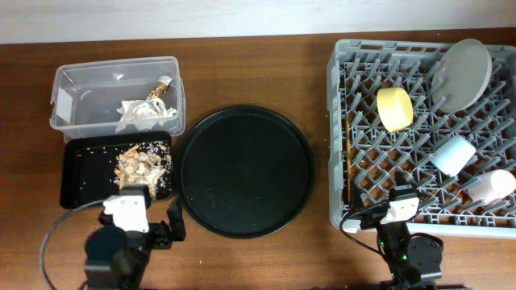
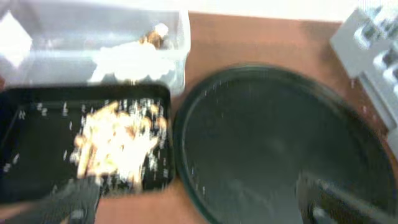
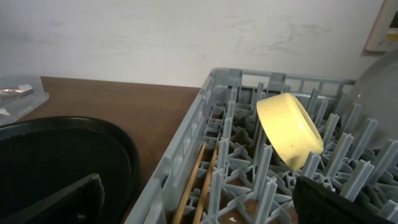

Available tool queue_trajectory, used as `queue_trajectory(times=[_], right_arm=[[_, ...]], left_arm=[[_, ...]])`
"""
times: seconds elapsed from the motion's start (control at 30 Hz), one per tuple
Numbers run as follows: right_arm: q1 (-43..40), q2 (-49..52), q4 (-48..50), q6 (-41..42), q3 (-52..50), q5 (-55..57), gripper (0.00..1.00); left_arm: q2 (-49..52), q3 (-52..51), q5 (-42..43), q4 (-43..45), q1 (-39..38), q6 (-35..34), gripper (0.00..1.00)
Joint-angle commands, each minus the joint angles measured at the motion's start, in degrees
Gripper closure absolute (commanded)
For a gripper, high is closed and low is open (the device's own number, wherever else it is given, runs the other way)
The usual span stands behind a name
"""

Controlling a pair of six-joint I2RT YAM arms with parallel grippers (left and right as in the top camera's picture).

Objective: Sort waste into correct bins and load items into the dishwasher rack

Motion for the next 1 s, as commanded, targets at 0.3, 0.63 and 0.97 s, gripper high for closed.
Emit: queue_trajectory(times=[0.3,0.63,0.97], right_arm=[[0.3,-0.6,-0.2,-0.2,-0.3,0.7,0.02],[0.3,-0.6,-0.2,-0.2,-0.3,0.7,0.02],[0.3,-0.6,-0.2,-0.2,-0.3,0.7,0.02]], left_arm=[[-21.0,-31.9,-0.2,40.3,0.3,0.7,0.01],[-20.9,-34.8,-0.2,39.3,0.6,6.9,0.01],[-20.8,-34.8,-0.2,39.3,0.6,6.9,0.01]])
